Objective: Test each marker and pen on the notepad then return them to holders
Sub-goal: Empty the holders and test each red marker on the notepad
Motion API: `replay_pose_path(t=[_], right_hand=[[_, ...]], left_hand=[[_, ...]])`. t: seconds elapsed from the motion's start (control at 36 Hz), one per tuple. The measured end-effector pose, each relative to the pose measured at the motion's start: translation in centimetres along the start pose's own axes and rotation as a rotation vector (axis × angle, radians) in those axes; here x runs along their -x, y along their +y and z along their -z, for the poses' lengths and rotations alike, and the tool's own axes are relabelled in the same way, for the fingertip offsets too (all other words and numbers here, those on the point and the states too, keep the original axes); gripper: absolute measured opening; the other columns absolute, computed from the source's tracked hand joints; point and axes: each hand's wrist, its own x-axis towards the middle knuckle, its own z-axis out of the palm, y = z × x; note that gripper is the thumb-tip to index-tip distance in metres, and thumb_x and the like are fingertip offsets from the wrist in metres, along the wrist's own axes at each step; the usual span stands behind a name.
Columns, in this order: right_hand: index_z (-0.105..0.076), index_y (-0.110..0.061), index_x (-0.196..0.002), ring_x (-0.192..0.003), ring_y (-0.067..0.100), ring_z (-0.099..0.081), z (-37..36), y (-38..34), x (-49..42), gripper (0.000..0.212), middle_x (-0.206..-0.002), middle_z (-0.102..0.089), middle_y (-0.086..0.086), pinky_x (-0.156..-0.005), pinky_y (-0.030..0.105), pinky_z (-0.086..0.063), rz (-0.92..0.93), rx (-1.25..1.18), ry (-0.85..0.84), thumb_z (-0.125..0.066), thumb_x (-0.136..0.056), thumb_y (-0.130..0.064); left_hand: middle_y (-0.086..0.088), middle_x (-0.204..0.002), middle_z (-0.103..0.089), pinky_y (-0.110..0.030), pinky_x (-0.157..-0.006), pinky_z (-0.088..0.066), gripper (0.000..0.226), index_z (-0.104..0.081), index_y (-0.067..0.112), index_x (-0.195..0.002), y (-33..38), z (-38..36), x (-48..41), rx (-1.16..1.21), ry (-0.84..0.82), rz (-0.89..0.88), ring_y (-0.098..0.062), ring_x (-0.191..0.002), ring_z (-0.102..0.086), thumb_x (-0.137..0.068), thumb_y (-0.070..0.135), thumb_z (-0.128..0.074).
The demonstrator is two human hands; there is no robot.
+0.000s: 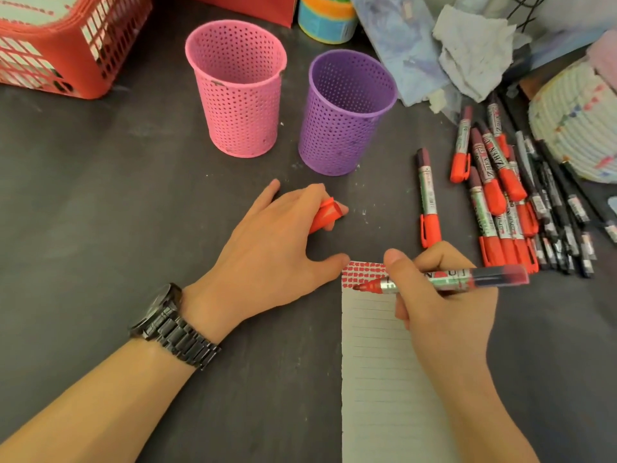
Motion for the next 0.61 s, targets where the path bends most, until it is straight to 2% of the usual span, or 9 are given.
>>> replay_pose_path(t=[0.06, 0.14, 0.31, 0.44, 0.61], right_hand=[[-0.052, -0.019, -0.057, -0.041, 0.006, -0.050, -0.14, 0.21, 0.13, 0.035, -0.045, -0.054, -0.002, -0.049, 0.013, -0.043, 0.010, 0.014, -0.004, -0.071, -0.086, -0.019], [-0.054, -0.017, -0.060, -0.041, 0.006, -0.051, -0.38, 0.32, 0.09, 0.029, -0.046, -0.056, -0.003, -0.047, 0.014, -0.043, 0.004, 0.047, -0.015, -0.070, -0.084, -0.022], [-0.052, -0.022, -0.057, -0.038, 0.004, -0.050, -0.60, -0.17, 0.49, 0.032, -0.044, -0.055, -0.008, -0.045, 0.013, -0.041, 0.044, -0.016, -0.009, -0.070, -0.083, -0.026], [-0.051, -0.013, -0.058, -0.038, 0.006, -0.049, -0.84, -0.10, 0.34, 0.032, -0.043, -0.054, -0.001, -0.045, 0.017, -0.041, -0.002, 0.013, -0.002, -0.069, -0.084, -0.017], [-0.052, -0.008, -0.060, -0.040, 0.009, -0.049, -1.05, -0.15, 0.19, 0.031, -0.046, -0.055, 0.003, -0.046, 0.019, -0.043, -0.011, 0.056, -0.015, -0.070, -0.085, -0.014]], left_hand=[[0.019, -0.107, -0.058, -0.028, -0.120, 0.000, 0.059, -0.048, 0.029, -0.122, 0.01, 0.02, -0.08, -0.008, -0.010, 0.013, -0.005, -0.131, -0.044, -0.076, 0.065, -0.058], [0.018, -0.107, -0.058, -0.030, -0.121, 0.000, 0.062, -0.048, 0.029, -0.125, 0.02, 0.06, -0.17, -0.007, -0.024, 0.031, -0.006, -0.132, -0.044, -0.076, 0.065, -0.058], [0.018, -0.109, -0.057, -0.033, -0.124, -0.003, 0.066, -0.046, 0.028, -0.130, 0.09, 0.20, -0.03, 0.004, -0.040, 0.054, -0.007, -0.133, -0.045, -0.077, 0.063, -0.062], [0.022, -0.109, -0.052, -0.036, -0.124, -0.005, 0.066, -0.045, 0.026, -0.132, 0.15, 0.14, 0.12, -0.002, -0.040, 0.035, -0.006, -0.128, -0.048, -0.079, 0.061, -0.061], [0.025, -0.107, -0.048, -0.034, -0.124, -0.003, 0.072, -0.044, 0.027, -0.133, -0.01, 0.17, 0.18, -0.003, -0.045, 0.011, -0.004, -0.137, -0.039, -0.076, 0.067, -0.064]])
